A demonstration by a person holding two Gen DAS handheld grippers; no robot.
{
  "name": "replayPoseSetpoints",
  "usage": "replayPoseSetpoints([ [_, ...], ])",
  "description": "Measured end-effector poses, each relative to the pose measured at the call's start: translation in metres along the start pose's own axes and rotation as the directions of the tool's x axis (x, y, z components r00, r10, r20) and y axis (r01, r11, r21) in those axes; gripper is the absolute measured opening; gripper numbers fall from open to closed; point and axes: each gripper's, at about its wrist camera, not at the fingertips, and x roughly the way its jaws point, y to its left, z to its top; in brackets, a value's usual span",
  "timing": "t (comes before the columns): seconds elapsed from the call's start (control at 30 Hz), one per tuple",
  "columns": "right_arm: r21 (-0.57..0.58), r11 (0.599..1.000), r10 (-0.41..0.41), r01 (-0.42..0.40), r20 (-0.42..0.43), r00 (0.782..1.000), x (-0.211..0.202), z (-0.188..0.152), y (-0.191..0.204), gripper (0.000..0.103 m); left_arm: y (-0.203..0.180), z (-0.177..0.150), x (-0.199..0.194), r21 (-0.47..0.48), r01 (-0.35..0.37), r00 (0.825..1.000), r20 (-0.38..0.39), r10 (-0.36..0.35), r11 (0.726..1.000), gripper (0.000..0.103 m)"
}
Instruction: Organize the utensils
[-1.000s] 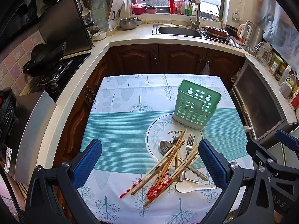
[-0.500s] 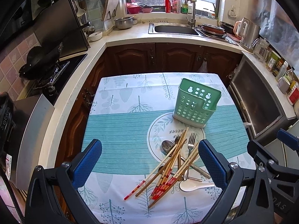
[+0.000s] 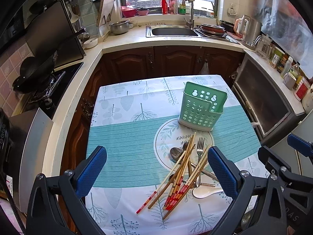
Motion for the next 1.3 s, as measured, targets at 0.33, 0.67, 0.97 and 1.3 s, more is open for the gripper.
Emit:
replayPoseSetpoints([
  [0.33,0.060,0.998,-0.023,0.025,-0.027,0.999,-0.003,-0.011,0.019,0.080,0.016,0.001,0.005,0.076,0.047,0.999,0.009,-0.048,0.996,0.102],
  [0.67,0.152,0.988,-0.018,0.030,-0.079,0.997,0.014,-0.026,0.027,0.064,0.034,0.005,0.032,0.111,0.306,0.951,-0.068,-0.300,0.945,0.102],
  [0.97,0.261,0.965,0.009,0.037,-0.175,0.985,0.058,-0.047,-0.004,0.057,0.031,0.003,0.094,0.051,0.408,0.889,-0.247,-0.385,0.911,0.084],
  [1.3,0.362,0.931,0.158,-0.034,-0.318,0.935,0.156,-0.074,-0.037,0.054,-0.007,-0.038,0.190,0.146,0.479,0.810,-0.454,-0.371,0.866,0.044],
])
